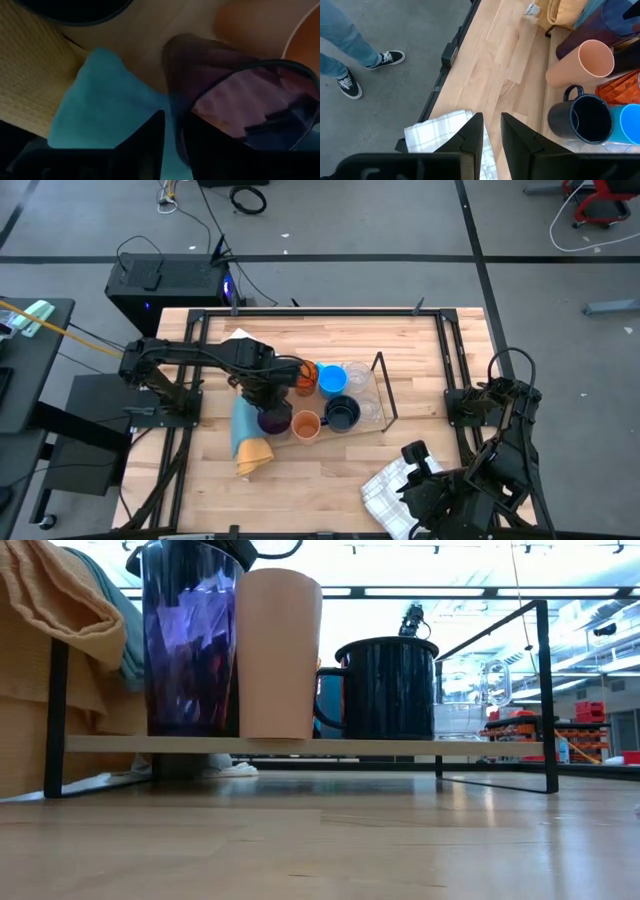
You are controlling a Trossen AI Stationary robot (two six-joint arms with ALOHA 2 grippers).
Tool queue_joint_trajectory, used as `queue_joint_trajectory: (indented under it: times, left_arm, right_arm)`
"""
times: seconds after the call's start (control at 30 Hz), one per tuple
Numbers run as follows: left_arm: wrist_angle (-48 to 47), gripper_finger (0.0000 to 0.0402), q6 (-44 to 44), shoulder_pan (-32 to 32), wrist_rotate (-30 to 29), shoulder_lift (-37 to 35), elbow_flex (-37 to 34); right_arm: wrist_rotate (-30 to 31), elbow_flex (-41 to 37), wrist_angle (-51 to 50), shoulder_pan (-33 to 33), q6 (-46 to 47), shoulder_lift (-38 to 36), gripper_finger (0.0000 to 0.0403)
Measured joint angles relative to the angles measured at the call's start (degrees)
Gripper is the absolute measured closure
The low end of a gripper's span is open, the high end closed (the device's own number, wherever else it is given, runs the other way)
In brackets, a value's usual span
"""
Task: Stack small to large cups/mugs on shelf
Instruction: Put the purple cup on the shelf
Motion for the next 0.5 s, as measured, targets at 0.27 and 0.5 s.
queue_joint_trajectory:
  times: [0.27,0.5]
  left_arm:
    - [-1.75,0.0323,0.26,0.0,-0.02,0.28,0.02]
    - [-1.98,0.0311,0.76,0.0,0.01,0.28,0.02]
  right_arm:
    - [-0.02,0.0,-0.1,0.0,0.24,0.0,0.0329]
    - [-0.24,0.0,-0.1,0.0,0.22,0.0,0.0329]
